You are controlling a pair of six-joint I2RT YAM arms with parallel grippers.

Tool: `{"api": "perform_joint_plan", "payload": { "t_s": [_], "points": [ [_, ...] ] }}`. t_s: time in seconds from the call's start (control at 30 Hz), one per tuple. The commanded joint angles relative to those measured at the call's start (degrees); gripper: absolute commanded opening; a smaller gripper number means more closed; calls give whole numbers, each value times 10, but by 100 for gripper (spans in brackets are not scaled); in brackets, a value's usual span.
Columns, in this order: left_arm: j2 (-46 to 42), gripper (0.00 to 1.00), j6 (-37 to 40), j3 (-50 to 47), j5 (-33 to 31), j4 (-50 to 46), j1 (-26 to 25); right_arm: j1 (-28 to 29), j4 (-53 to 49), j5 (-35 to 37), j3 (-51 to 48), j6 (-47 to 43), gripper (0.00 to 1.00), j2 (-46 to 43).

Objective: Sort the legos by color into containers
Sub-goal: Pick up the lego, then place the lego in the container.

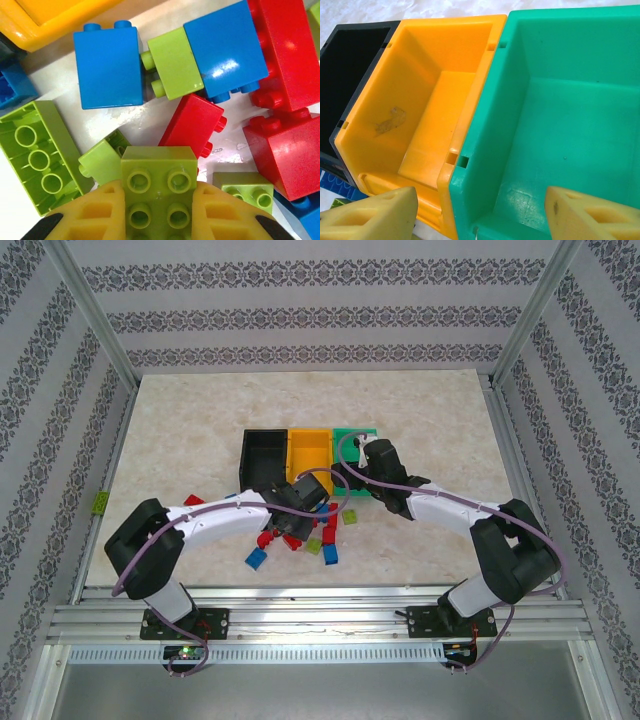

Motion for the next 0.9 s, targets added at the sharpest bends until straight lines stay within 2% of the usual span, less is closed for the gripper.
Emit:
{"api": "perform_joint_plan", "payload": {
  "t_s": [0.0, 0.3, 0.5, 0.67, 0.87],
  "points": [
    [-31, 19, -4, 3, -24, -13, -7, -5, 15, -11, -8, 13, 68, -8],
    [-106, 14, -27, -27, -47, 37, 22, -6, 21, -11, -11, 15, 68, -3],
    [-142, 14, -30, -40, -17, 75, 96, -5, 25, -11, -11, 16, 68, 8],
    [-134, 14, -12, -25, 26, 98, 170, -3, 25, -13, -9, 16, 68, 14],
    [-83, 17, 20, 20, 13, 89, 209, -3, 25, -10, -9, 12, 68, 11]
  ]
}}
